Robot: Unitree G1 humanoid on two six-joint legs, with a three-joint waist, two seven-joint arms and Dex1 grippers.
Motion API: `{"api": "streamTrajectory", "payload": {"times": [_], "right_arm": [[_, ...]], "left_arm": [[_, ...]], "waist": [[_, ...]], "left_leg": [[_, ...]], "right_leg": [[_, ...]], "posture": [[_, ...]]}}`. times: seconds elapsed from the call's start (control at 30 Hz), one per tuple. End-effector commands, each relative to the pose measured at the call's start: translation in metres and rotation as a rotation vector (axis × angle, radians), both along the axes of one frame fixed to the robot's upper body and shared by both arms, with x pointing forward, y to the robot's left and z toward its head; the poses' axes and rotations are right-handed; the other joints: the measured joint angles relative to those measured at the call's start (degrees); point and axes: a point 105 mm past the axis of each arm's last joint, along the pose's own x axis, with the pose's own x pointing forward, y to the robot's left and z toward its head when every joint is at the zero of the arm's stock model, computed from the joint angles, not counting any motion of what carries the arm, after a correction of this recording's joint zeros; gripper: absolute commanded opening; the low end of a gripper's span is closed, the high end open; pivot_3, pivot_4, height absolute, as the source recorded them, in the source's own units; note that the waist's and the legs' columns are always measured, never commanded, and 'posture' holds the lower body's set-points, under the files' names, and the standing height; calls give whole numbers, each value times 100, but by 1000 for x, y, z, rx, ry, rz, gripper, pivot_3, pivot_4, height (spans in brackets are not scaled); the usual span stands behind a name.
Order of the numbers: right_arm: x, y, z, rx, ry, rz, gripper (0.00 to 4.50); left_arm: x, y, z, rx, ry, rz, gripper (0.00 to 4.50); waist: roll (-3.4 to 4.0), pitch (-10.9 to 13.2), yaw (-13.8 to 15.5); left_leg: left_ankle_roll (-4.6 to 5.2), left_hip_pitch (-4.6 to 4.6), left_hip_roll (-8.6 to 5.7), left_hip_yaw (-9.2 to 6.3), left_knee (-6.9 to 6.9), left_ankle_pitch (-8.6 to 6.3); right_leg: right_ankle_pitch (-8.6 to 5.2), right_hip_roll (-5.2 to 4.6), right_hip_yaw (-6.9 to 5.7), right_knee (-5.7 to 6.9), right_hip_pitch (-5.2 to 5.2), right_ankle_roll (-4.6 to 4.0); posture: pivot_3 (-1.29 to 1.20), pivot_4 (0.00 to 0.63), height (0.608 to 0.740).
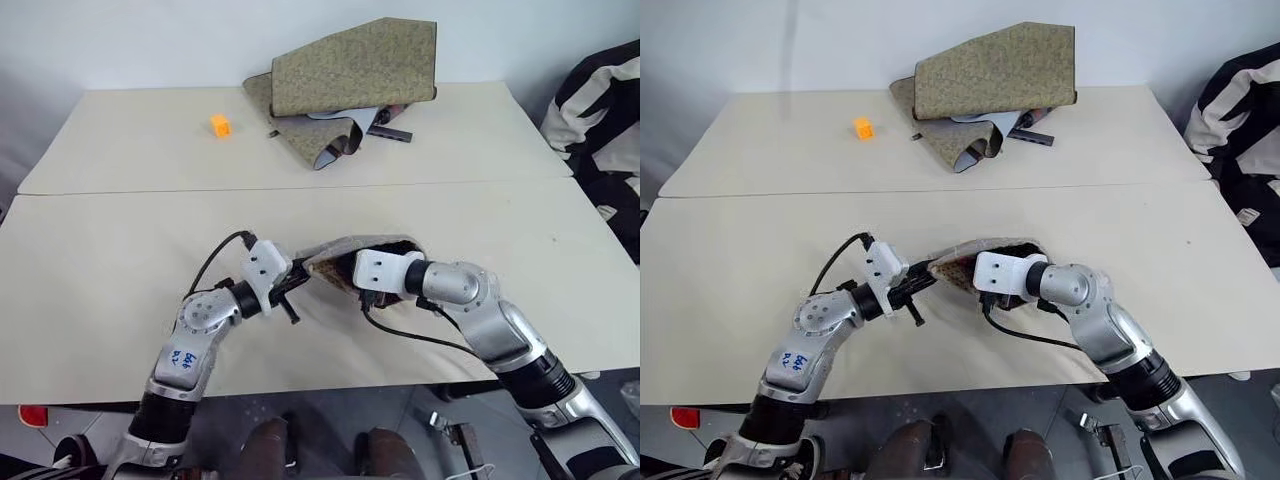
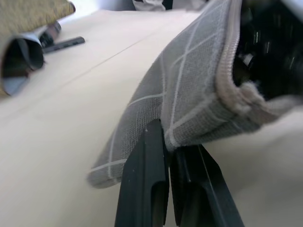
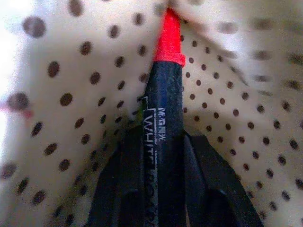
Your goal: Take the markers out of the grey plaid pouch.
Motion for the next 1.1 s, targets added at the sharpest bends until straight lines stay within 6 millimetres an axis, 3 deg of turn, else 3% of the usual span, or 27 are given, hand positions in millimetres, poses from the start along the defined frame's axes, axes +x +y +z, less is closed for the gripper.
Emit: {"api": "streamTrajectory", "payload": {"times": [0.03,0.17,0.4,0.57,0.67,0.83,0.97,1.1], "right_arm": [[-11,14,-4,-53,-24,96,658],[-13,12,-6,-106,-45,122,658],[-32,25,-11,-89,16,214,657],[-37,28,-8,-96,20,272,656],[-42,34,-5,-72,14,301,656],[-34,38,20,-9,-36,292,656],[-35,26,35,216,174,218,656],[-34,11,38,215,246,173,654]], "left_arm": [[-3,-1,30,-74,-69,0,0],[-3,1,29,-85,-50,7,0],[8,10,54,-285,-11,70,0],[12,16,57,-312,-4,81,0],[7,9,46,-216,-6,48,0],[-7,-6,28,-176,73,-17,0],[-10,-3,4,75,-16,-32,0],[-6,8,-4,112,-35,8,0]], "waist": [[-2,1,17],[-3,2,33],[-4,2,33],[-5,3,31],[-5,3,30],[-5,3,25],[-7,4,35],[-7,4,36]], "left_leg": [[0,0,-1,0,1,0],[2,0,-3,0,9,1],[3,-1,-2,-4,11,1],[3,0,-5,-4,11,1],[3,0,-4,-4,11,1],[3,-1,-4,-4,11,1],[3,0,-4,-15,12,1],[2,0,-6,-11,8,-2]], "right_leg": [[0,3,0,0,1,0],[0,2,0,-3,7,0],[0,0,0,-4,9,0],[0,3,-2,-4,10,0],[0,4,-2,-4,10,0],[0,4,-1,-5,10,0],[0,3,0,-10,19,-1],[1,3,-5,-12,17,-1]], "posture": [[0,150,740],[0,150,740],[0,150,740],[0,150,740],[0,150,740],[0,150,740],[0,150,740],[0,150,740]]}}
